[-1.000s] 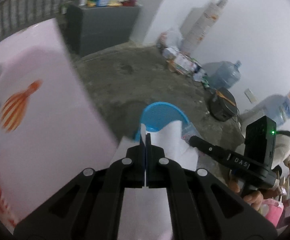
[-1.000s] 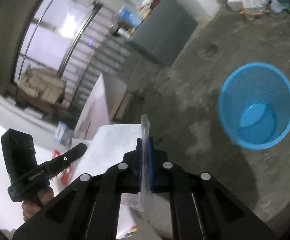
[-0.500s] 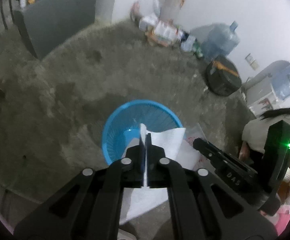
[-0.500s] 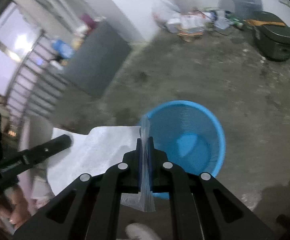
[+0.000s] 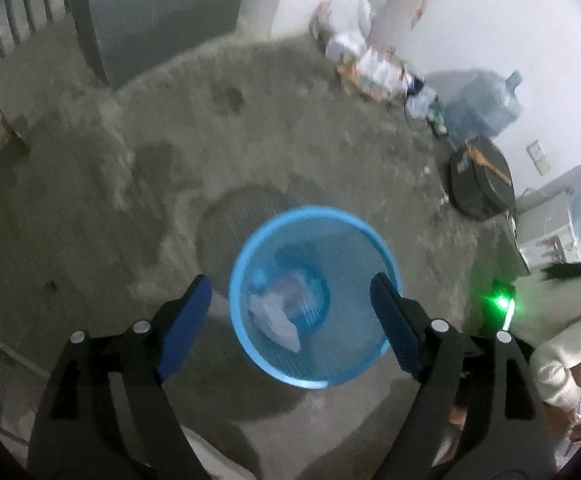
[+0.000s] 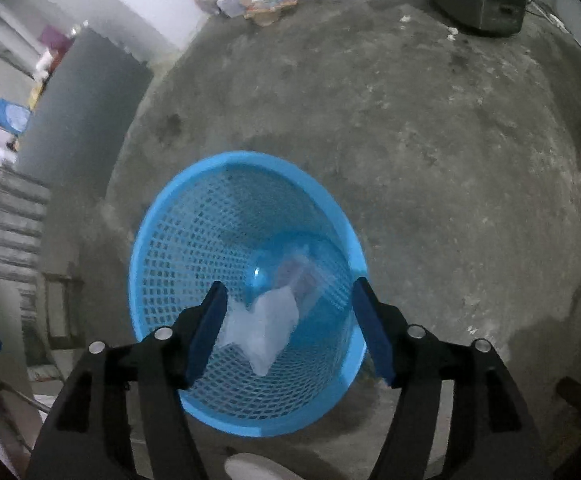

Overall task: Collect trash
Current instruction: 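Open both grippers to drop the items into the blue wastebasket, then move both grippers back over the table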

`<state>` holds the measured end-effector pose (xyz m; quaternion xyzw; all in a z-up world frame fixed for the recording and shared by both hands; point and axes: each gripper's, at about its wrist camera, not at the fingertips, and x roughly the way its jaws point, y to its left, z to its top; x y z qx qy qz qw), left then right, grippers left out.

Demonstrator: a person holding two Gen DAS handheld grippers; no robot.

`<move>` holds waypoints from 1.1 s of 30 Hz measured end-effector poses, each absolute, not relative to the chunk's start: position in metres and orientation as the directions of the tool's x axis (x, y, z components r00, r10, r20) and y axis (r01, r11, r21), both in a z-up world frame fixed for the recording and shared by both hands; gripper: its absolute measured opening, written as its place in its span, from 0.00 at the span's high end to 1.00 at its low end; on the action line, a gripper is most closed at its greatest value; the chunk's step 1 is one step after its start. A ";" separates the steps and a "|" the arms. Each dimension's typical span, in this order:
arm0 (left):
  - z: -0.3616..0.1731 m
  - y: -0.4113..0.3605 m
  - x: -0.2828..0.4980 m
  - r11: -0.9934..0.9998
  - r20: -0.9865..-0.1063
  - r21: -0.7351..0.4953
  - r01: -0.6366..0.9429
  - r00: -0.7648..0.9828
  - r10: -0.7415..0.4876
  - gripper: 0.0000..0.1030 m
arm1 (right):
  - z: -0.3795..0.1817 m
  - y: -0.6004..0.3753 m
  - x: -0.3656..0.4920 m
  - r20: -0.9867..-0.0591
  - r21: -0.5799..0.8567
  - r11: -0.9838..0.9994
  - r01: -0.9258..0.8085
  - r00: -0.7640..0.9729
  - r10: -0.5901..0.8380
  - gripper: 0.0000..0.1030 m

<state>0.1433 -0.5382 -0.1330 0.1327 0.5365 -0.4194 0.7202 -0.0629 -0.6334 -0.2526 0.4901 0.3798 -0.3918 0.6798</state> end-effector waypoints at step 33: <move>0.054 -0.047 0.066 0.794 -0.594 -0.253 0.553 0.559 -0.579 0.09 | 0.077 -0.282 0.008 -0.449 0.019 0.985 0.174 0.881 -0.147 0.06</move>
